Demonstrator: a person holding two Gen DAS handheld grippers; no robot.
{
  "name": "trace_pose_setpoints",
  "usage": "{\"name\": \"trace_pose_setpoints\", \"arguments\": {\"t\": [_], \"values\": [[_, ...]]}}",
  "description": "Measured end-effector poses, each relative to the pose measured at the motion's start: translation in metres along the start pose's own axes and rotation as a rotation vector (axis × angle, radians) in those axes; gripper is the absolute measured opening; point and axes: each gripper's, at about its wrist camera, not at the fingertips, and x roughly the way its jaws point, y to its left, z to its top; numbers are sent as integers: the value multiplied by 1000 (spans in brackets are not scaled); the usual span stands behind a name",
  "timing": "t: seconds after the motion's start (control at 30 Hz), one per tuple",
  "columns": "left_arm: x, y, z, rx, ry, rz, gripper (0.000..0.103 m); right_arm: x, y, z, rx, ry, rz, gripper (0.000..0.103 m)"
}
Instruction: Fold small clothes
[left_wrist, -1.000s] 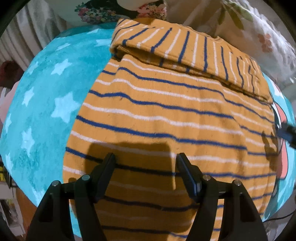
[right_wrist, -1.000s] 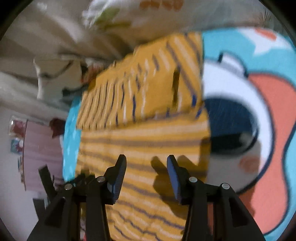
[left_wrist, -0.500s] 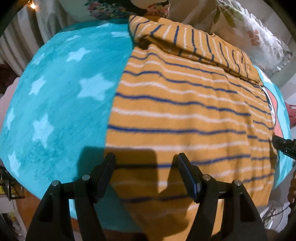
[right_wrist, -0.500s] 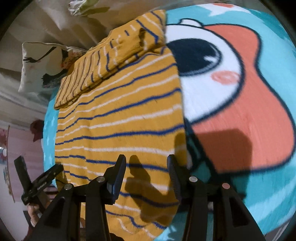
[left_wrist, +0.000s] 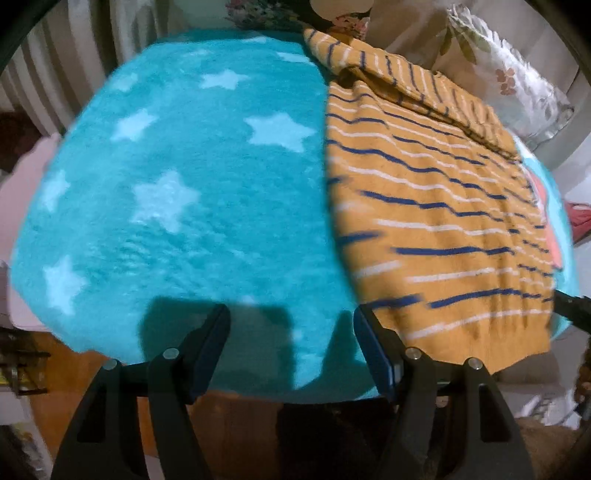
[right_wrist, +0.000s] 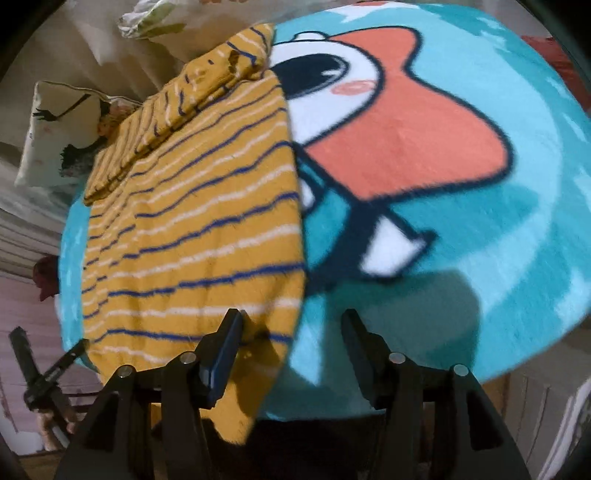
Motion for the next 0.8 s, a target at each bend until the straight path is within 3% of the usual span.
{"name": "trace_pose_setpoints", "arguments": {"t": [0.07, 0.13, 0.27, 0.37, 0.5, 0.63, 0.8], "values": [[-9, 6, 1, -1, -19, 10, 68, -6, 0, -6, -4, -13, -79, 60], [-16, 12, 4, -14, -35, -11, 68, -17, -3, -13, 13, -45, -102, 60], [-13, 12, 16, -44, -21, -139, 68, -26, -5, -13, 69, -91, -34, 61], [-2, 0, 19, -39, 16, -205, 68, -16, 2, -11, 78, -71, 7, 61], [6, -21, 21, 21, 26, -212, 68, -4, 12, -12, 89, -64, 20, 61], [23, -30, 25, 17, 90, -275, 69, -1, 17, -11, 81, -60, 30, 61], [26, -43, 27, 45, 85, -305, 74, 8, 24, -14, 65, -45, 9, 61]]}}
